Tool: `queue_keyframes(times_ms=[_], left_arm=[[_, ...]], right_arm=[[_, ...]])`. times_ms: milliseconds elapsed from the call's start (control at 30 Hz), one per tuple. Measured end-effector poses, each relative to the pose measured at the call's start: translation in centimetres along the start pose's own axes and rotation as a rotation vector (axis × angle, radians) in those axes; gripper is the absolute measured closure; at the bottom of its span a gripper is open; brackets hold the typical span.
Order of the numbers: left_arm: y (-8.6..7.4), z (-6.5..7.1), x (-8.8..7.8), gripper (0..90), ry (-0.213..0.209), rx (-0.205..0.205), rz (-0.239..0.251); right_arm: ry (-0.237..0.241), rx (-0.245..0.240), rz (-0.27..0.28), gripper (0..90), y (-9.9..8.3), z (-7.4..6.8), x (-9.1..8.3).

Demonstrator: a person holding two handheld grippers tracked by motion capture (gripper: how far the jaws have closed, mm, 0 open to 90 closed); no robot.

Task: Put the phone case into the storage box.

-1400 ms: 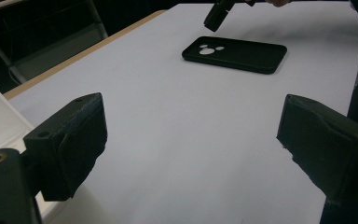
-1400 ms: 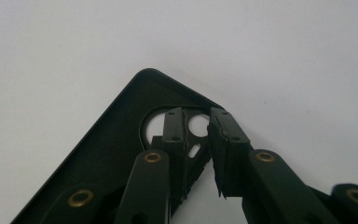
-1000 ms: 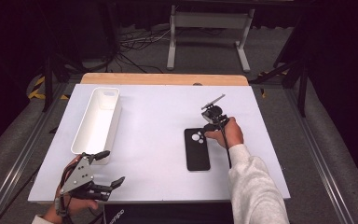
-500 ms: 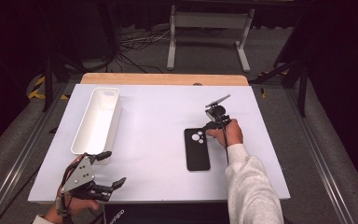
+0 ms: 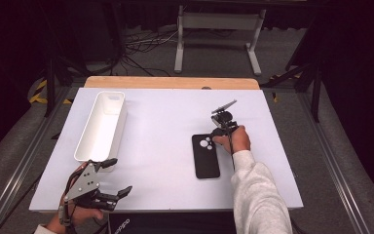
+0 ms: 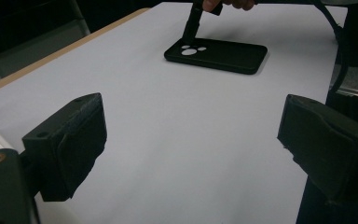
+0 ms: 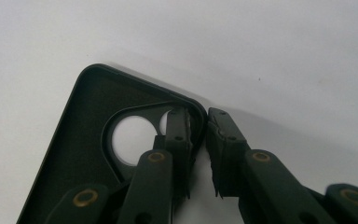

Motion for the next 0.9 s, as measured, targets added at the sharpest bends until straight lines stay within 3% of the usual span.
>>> queue_keyframes(times_ms=[367, 667, 767, 800, 900], left_arm=[[0.0, 0.0, 0.1, 8.7, -0.004, -0.007, 0.0], [0.4, 0.2, 0.3, 8.7, -0.008, -0.003, 0.001], [0.6, 0.4, 0.3, 8.7, 0.001, 0.006, 0.009], [0.6, 0.4, 0.3, 8.7, 0.001, 0.006, 0.009], [0.9, 0.3, 0.4, 8.7, -0.002, -0.02, 0.013]], right_arm=[[-0.007, -0.013, 0.026, 85.4, 0.0, -0.5, 0.0], [-0.023, -0.011, 0.213, 86.2, -0.5, -0.9, -2.7], [-0.036, -0.029, 0.291, 86.2, -0.8, -1.2, -3.7], [-0.036, -0.029, 0.291, 86.2, -0.8, -1.2, -3.7], [-0.051, -0.061, 0.383, 86.6, -1.1, -1.7, -4.8]])
Point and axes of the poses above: each handheld gripper's, and its own axes: x roughly forward along the jaws, y roughly out of its top, z roughly to its right, the point moved 1 cm from there along x, roughly forward along the jaws, and after that the axes turned 15 degrees about y, right-handed, at the moved point
